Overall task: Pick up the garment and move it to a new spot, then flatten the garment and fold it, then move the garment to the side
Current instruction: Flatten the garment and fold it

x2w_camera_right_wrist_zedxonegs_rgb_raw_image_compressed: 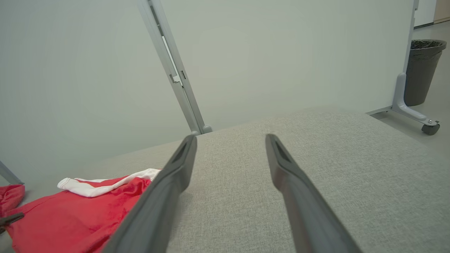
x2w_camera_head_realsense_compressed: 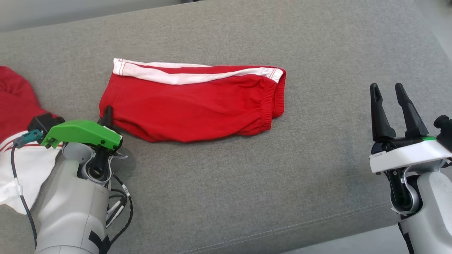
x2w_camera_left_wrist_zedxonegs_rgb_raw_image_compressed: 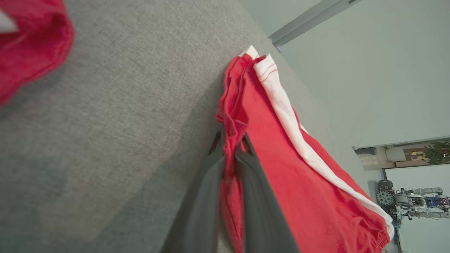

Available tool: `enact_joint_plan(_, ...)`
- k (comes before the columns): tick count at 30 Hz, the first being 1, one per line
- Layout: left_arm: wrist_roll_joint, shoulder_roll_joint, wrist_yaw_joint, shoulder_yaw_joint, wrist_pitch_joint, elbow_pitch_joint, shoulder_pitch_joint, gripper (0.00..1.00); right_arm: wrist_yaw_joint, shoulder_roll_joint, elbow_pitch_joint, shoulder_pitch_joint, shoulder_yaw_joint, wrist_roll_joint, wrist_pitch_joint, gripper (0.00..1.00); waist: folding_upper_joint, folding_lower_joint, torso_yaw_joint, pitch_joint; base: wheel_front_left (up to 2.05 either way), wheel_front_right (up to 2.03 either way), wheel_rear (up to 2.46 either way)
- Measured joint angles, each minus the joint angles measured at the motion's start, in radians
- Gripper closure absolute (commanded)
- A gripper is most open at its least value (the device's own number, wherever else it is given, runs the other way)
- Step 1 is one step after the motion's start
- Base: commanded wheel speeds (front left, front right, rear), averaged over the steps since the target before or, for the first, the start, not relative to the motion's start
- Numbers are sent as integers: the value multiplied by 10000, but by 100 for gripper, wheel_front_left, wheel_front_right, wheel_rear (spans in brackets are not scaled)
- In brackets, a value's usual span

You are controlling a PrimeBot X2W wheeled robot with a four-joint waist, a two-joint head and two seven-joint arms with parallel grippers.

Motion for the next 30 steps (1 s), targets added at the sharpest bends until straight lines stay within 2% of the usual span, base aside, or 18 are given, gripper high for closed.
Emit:
enact_joint_plan(4, -198, 2, -71, -265, -184, -31, 255, 100, 2, -2, 71, 160, -35, -19, 0, 0, 0, 0, 337, -169, 0, 0, 0)
enact_joint_plan(12, -1611, 6, -100, -1791, 44, -380, 1122, 100, 4, -15, 176, 174, -13, -36, 0, 0, 0, 0, 983, -473, 0, 0, 0)
enact_joint_plan(21, -2119, 21, -102, -2775, -470, -1051, 1639, 100, 90, -10, 236, 186, 125, -107, 0, 0, 0, 0, 1399, -710, 0, 0, 0)
enact_joint_plan(22, -2184, 23, -102, -2871, -485, -1127, 1675, 55, 90, -10, 247, 189, 128, -107, 0, 0, 0, 0, 1415, -725, 0, 0, 0)
enact_joint_plan(23, -2293, 23, -102, -2941, -497, -1210, 1712, 0, 90, -10, 265, 196, 142, -107, 0, 0, 0, 0, 1431, -738, 0, 0, 0)
enact_joint_plan(30, -2050, 31, -100, -3544, -1246, -1521, 1793, 0, 90, -48, 328, 293, 247, -111, 0, 0, 0, 0, 1544, -798, 0, 0, 0)
